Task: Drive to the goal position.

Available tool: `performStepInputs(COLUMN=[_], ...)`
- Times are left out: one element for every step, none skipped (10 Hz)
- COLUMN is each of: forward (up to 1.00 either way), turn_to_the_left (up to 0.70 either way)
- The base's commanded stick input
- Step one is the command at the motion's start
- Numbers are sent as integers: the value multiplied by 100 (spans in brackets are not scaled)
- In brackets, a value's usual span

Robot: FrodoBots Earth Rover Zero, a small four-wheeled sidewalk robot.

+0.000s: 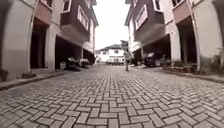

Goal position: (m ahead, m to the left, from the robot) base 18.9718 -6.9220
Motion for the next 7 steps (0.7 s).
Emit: performStepInputs(forward=[70,70,70,70,70,70,70], turn_to_the_left=[0,0,0,0,0,0,0])
